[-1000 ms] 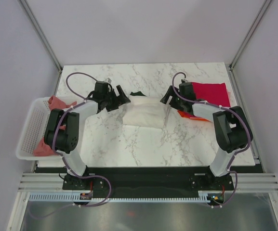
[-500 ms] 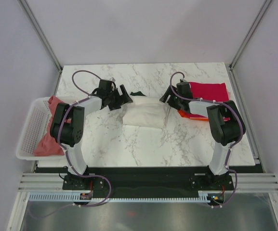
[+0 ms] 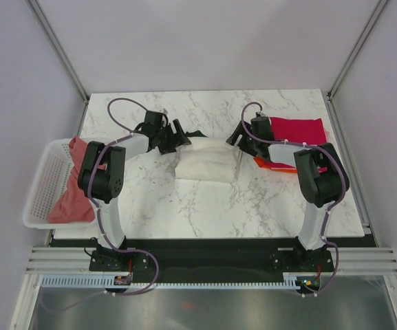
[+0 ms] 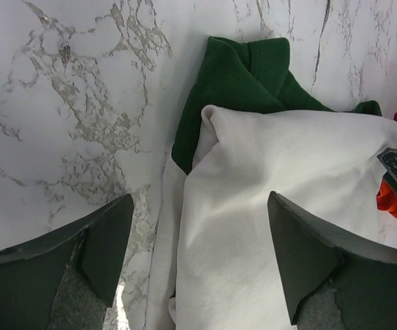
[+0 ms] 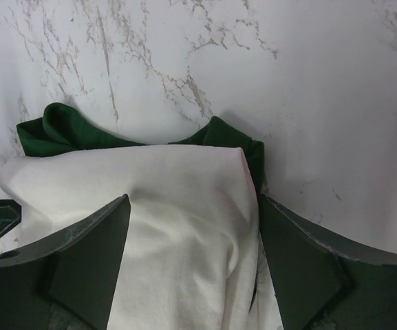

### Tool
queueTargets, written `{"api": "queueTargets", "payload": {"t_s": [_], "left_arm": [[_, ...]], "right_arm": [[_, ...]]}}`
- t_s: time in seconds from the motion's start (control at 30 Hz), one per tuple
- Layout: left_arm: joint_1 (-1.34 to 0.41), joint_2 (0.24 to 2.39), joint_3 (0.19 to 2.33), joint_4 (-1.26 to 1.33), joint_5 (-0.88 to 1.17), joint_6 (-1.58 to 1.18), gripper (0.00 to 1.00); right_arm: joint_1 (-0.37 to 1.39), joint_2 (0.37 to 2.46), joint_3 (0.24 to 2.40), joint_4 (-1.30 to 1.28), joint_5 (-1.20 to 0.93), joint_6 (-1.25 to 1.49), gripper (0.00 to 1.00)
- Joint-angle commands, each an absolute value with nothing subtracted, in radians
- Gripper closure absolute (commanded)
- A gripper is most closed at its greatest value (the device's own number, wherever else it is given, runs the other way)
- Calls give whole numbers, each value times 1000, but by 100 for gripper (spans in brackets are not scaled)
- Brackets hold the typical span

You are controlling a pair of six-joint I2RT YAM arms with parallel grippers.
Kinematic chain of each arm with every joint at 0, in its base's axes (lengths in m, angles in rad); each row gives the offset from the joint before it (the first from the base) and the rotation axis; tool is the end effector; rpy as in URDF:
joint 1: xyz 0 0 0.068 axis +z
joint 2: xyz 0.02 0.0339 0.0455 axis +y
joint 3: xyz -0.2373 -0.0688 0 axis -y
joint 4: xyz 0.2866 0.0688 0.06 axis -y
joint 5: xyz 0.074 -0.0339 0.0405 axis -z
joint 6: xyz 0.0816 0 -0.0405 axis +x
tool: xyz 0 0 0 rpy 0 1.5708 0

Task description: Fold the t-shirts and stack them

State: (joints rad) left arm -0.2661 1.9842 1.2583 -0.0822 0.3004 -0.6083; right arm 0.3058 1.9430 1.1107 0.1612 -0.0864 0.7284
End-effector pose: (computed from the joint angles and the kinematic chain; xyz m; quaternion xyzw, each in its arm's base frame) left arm 0.4514 -0.1481 0.0756 -0.1014 0.9138 -0.2816 0.2746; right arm 0.4415 0.1468 0.0664 0.1703 0.8836 0.2486 0.3584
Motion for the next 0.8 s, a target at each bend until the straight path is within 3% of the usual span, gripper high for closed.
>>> {"api": "queueTargets", "payload": {"t_s": [0.0, 0.23, 0.4, 0.63, 0.7, 0.77], "left_arm": [[-275, 2006, 1295, -95, 331, -577, 16], [-304, 2025, 1315, -98, 321, -581, 17], [-319, 2065, 1368, -138, 316, -591, 25], [-342, 2123, 1443, -224, 265, -589, 27], [-345, 2134, 1453, -233, 261, -591, 32], [-347, 2151, 1469, -241, 265, -592, 44]], "right_arm": [[304, 1905, 1059, 94, -6, 693, 16], [304, 1900, 1057, 90, 2, 669, 27], [313, 1947, 1078, 89, -41, 676, 29], [351, 1976, 1109, 78, -32, 678, 36], [357, 1983, 1120, 69, -32, 681, 39], [360, 1997, 1141, 58, -32, 678, 46]]}}
